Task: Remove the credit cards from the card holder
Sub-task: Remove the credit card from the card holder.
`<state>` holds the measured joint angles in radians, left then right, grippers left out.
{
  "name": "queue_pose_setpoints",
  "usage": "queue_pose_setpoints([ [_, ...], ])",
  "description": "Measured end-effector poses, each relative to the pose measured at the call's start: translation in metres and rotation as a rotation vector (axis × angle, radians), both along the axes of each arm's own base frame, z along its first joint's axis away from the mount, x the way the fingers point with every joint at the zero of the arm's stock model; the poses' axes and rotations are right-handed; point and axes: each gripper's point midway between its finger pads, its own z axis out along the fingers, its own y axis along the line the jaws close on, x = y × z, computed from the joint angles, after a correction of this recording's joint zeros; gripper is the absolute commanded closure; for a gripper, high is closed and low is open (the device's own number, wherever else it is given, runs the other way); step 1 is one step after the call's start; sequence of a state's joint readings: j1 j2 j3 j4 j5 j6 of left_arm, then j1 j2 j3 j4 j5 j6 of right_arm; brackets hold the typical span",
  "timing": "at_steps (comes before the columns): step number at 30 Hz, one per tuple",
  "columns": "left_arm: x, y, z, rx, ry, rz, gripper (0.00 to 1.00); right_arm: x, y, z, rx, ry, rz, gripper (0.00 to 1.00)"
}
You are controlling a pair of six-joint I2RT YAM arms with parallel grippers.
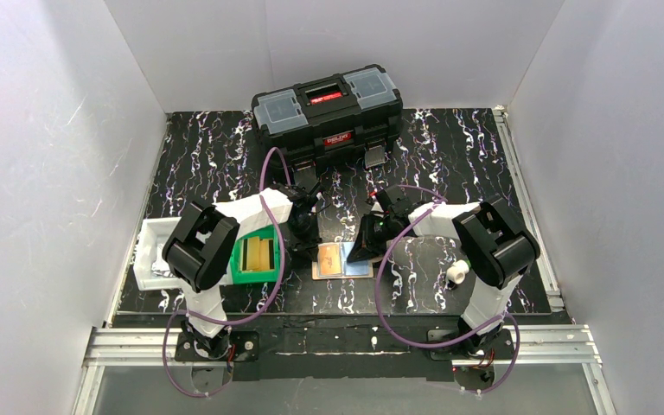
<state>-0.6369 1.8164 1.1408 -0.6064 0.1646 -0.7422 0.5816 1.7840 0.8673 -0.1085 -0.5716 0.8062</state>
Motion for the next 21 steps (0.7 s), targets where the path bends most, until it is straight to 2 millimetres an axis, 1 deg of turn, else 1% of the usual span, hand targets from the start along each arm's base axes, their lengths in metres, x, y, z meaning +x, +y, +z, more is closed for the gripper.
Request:
queue_pose_setpoints([
  [6, -0.0001, 0.0002, -0.0002, -0.001, -0.001, 0.002, 1.00, -0.0002, 0.0009, 0.0012, 0.008, -0.001, 0.004, 0.79],
  [12, -0.0002, 0.0001, -0.0001, -0.004, -0.004, 0.003, 1.00, -0.0007, 0.0018, 0.0027, 0.018, 0.003, 0.008, 0.71],
  [21, -0.0001, 0.0002, -0.0001, -0.004, -0.004, 0.003, 1.00, -0.0008, 0.0051, 0.0062, 0.041, 0.002, 0.015, 0.71],
])
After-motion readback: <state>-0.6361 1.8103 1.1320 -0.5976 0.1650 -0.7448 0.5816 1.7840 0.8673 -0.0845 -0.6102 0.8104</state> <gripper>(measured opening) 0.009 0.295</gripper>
